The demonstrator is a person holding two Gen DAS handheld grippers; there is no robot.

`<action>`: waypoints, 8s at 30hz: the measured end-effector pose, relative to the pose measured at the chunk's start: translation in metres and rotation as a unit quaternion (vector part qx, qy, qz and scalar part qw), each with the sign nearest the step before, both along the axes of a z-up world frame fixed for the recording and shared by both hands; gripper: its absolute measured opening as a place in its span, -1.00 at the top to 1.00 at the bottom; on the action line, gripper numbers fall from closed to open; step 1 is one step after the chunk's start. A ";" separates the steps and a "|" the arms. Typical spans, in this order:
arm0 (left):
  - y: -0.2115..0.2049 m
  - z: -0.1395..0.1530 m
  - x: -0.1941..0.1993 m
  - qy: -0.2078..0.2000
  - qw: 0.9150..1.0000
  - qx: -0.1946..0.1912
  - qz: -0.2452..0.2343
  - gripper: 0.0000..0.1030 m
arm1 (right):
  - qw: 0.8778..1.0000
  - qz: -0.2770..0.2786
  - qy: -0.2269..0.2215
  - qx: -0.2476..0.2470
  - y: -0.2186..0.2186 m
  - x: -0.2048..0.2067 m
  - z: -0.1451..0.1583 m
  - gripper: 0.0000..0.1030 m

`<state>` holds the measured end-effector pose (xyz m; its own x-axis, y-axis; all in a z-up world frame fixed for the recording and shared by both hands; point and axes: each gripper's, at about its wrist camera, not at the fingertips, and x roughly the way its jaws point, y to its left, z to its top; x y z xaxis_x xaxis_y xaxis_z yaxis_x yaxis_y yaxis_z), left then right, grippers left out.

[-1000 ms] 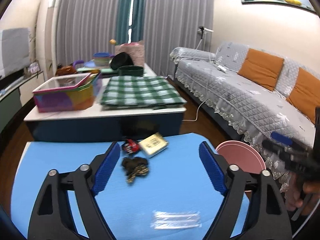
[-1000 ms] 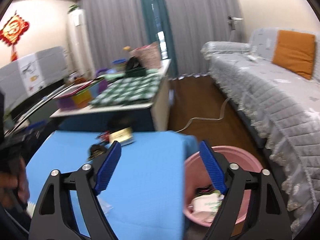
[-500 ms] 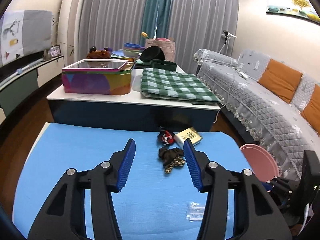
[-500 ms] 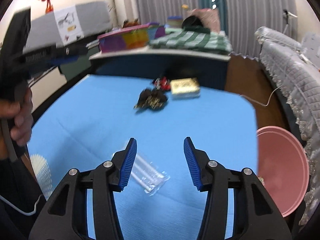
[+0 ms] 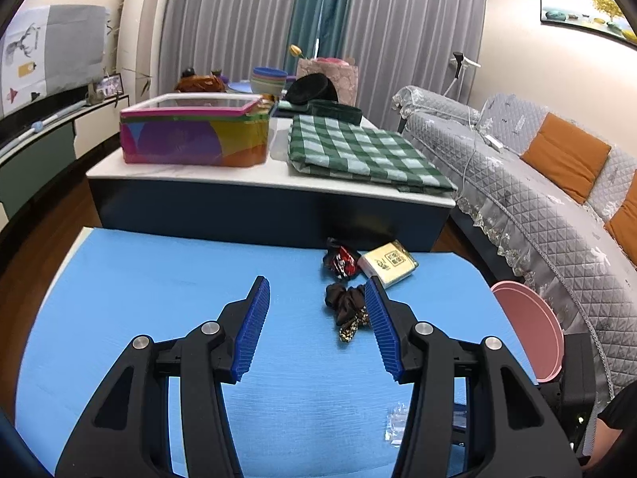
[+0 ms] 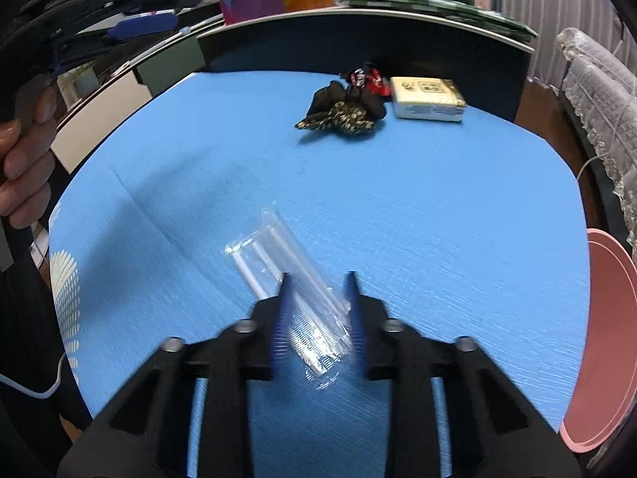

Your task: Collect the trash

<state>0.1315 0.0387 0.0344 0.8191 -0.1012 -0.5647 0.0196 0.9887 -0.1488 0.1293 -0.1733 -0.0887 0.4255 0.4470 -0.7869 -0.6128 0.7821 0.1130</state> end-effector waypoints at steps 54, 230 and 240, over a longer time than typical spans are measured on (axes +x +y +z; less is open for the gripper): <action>-0.059 -0.062 0.058 0.056 0.996 0.021 -0.061 0.91 | 0.980 -0.186 -0.051 0.038 -0.074 0.047 0.032 0.98; 0.004 -0.081 0.106 0.043 0.996 -0.079 0.013 0.60 | 0.985 -0.141 -0.094 0.032 0.002 0.145 0.034 -0.78; 0.009 -0.088 0.131 0.056 0.992 -0.112 0.009 0.31 | 0.991 -0.109 -0.077 -0.028 0.039 0.186 0.015 -0.87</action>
<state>0.2628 0.0476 -0.0532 0.7554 -0.2198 -0.6173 -0.0268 0.9309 -0.3642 0.3156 -0.1340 -0.0739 0.6234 0.2899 -0.7262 -0.4361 0.8998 -0.0151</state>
